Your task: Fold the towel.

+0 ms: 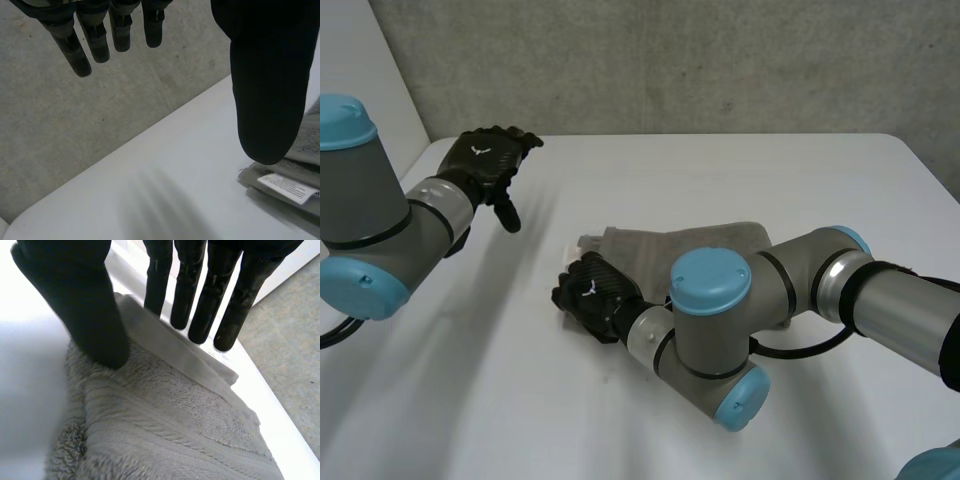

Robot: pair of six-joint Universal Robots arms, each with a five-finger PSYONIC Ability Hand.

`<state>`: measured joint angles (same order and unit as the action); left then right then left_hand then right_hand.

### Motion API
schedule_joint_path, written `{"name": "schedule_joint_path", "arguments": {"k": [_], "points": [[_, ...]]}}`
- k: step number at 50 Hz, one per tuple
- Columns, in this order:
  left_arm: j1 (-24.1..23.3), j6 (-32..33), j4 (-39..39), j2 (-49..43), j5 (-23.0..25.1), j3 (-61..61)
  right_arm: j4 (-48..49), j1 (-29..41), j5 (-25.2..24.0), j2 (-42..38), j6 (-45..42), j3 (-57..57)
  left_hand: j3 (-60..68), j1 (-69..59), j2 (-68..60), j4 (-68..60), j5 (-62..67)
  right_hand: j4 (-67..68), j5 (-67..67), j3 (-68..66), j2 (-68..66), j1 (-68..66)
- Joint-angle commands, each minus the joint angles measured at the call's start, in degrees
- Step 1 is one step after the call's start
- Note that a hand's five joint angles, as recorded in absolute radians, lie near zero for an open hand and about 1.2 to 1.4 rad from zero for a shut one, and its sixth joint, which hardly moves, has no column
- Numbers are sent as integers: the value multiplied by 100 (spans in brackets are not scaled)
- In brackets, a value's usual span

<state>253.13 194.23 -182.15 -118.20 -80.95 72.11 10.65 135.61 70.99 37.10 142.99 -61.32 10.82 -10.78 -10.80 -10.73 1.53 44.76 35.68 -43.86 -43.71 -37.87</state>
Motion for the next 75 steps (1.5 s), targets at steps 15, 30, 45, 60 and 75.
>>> {"name": "schedule_joint_path", "arguments": {"k": [15,30,45,60,75], "points": [[-615,-17,-57,-142,1,233,-90,-2150,319,2766,1838,-2540,175,-179,-177,-183,104,-3476,-3568,3386,3371,2787],[-1222,71,-233,-679,-219,400,235,-2996,125,2363,1310,-3818,192,-196,-193,-200,120,-491,-583,400,386,-199],[-854,27,-189,225,-465,585,657,-2507,441,2433,906,-2475,175,-179,-177,-183,104,3524,3432,-3614,-3629,-4213],[-115,1,-242,991,-694,1086,-72,104,328,783,-164,-777,175,-179,-177,-183,104,3524,3432,-3614,-3629,-4213],[-553,-192,-295,562,-703,577,-81,-577,503,2044,1279,-1346,175,-179,-177,-183,104,-3476,-3568,3386,3371,2787]]}}
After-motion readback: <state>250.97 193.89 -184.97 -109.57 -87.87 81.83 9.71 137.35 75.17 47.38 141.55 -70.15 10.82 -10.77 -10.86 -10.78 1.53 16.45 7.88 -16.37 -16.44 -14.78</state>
